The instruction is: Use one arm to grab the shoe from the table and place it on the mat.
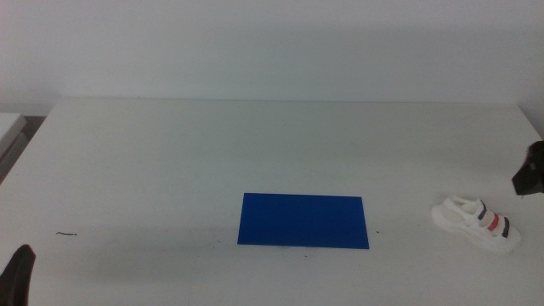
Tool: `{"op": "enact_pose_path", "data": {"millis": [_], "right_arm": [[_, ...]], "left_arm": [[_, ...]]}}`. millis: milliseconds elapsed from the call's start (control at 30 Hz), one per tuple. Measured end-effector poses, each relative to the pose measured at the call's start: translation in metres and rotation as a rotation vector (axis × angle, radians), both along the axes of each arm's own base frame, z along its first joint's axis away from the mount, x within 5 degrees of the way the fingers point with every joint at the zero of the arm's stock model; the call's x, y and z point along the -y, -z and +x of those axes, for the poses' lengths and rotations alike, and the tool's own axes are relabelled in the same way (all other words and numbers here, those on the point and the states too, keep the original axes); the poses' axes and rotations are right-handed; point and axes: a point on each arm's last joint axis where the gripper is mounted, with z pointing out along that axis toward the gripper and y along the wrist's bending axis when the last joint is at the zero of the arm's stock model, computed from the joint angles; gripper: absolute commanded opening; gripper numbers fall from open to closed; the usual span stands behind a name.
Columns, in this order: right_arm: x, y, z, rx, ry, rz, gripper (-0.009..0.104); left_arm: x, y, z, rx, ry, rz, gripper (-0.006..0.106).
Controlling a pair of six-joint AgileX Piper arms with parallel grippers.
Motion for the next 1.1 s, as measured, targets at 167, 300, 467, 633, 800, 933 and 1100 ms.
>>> {"op": "enact_pose_path", "data": {"millis": [167,300,467,633,800,933,1100], "right_arm": [[0.004,0.022,0.041,-0.134,-0.054,-0.039,0.092],[0.003,0.033,0.061,-0.160,-0.158,-0.054,0.092],[0.001,0.053,0.078,-0.163,-0.481,-0.128,0.092],[0.000,0.077,0.091,-0.181,-0.640,-0.167,0.091],[-0.007,0.103,0.102,-0.207,-0.689,-0.175,0.090],[-0.009,0.123,0.107,-0.254,-0.714,-0.177,0.084],[-0.014,0.138,0.109,-0.293,-0.738,-0.172,0.058]], "left_arm": [[0.000,0.000,0.000,0.000,0.000,0.000,0.094],[0.000,0.000,0.000,0.000,0.000,0.000,0.094],[0.000,0.000,0.000,0.000,0.000,0.000,0.094],[0.000,0.000,0.000,0.000,0.000,0.000,0.094],[0.000,0.000,0.000,0.000,0.000,0.000,0.094],[0.000,0.000,0.000,0.000,0.000,0.000,0.094],[0.000,0.000,0.000,0.000,0.000,0.000,0.094]]}}
